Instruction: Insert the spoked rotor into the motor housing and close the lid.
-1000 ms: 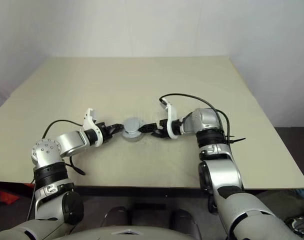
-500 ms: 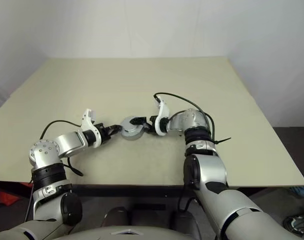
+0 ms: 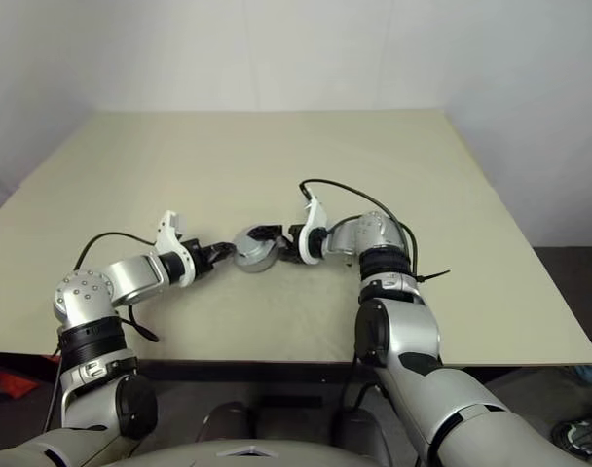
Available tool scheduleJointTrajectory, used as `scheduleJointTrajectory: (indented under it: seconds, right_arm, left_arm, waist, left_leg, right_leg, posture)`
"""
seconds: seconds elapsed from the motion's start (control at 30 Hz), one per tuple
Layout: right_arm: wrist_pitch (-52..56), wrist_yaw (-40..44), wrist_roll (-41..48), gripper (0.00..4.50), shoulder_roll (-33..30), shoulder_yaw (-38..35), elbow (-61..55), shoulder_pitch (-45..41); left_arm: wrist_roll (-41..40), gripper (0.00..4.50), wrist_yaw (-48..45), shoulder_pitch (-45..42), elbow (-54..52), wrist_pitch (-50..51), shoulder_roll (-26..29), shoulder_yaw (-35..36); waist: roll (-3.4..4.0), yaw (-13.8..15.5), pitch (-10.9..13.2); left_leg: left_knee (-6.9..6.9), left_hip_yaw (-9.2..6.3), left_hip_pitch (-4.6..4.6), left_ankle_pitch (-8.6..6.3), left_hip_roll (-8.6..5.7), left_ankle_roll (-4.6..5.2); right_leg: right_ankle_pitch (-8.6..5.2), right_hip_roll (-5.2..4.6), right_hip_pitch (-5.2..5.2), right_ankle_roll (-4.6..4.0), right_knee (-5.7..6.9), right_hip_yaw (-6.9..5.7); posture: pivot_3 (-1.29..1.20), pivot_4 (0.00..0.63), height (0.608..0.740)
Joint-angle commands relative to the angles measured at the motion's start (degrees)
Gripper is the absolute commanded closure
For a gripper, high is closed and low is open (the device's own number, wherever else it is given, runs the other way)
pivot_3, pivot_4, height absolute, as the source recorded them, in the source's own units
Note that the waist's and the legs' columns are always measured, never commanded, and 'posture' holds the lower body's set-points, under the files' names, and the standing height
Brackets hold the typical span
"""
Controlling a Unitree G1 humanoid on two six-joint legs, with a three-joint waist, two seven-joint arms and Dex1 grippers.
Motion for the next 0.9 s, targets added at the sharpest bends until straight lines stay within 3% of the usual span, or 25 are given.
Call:
scheduleJointTrajectory:
  seconds: [0.03, 0.17, 0.2, 0.47, 0.9]
  right_arm:
    - [0.29, 0.75, 3.4, 0.03, 1.73, -0.35, -2.29, -2.49]
    - [-1.17, -0.25, 2.85, 0.03, 1.87, -0.22, -1.57, -2.36]
    - [-1.42, -0.46, 2.75, 0.2, 1.88, -0.19, -1.5, -2.27]
    - [-2.76, -1.46, 2.75, 2.5, 1.85, 0.08, -1.02, -2.05]
    - [-5.43, -3.64, 3.01, 2.5, 1.42, -1.56, 1.78, -2.72]
  left_arm:
    - [0.02, 4.5, -0.24, 0.0, -1.5, -0.08, 0.51, -0.12]
    - [0.17, 4.5, -0.37, 0.03, -1.54, -0.12, 0.65, -0.05]
    - [0.2, 4.5, -0.35, 0.07, -1.62, -0.14, 0.6, -0.07]
    - [0.45, 4.5, -0.32, 0.08, -1.85, -0.19, 0.54, -0.17]
    - [0.58, 4.5, -0.41, 0.27, -1.96, -0.48, 0.5, -0.27]
  waist:
    - [0.0, -0.02, 0.0]
    - [0.0, 0.0, 0.0]
    - [0.0, 0.01, 0.0]
    - [0.0, 0.12, 0.0]
    - [0.0, 0.08, 0.0]
  left_leg:
    - [0.0, 0.0, -0.01, 0.0, 0.0, 0.0]
    - [0.0, 0.0, -0.02, 0.0, 0.0, 0.0]
    - [0.0, 0.0, -0.03, 0.0, 0.0, 0.0]
    - [0.0, -0.01, -0.04, 0.0, 0.0, 0.0]
    - [0.01, -0.01, -0.03, 0.0, 0.0, 0.0]
  right_leg:
    - [0.0, 0.0, -0.01, 0.0, 0.0, 0.0]
    - [0.0, 0.01, -0.03, 0.0, 0.01, -0.01]
    - [0.0, 0.01, -0.03, 0.0, 0.0, -0.01]
    - [0.0, 0.01, -0.03, 0.0, 0.0, -0.01]
    - [0.01, 0.01, -0.02, 0.01, 0.03, 0.0]
  posture:
    - [0.0, 0.0, 0.74]
    - [0.0, 0.0, 0.74]
    - [0.0, 0.0, 0.74]
    - [0.0, 0.0, 0.74]
    - [0.0, 0.0, 0.74]
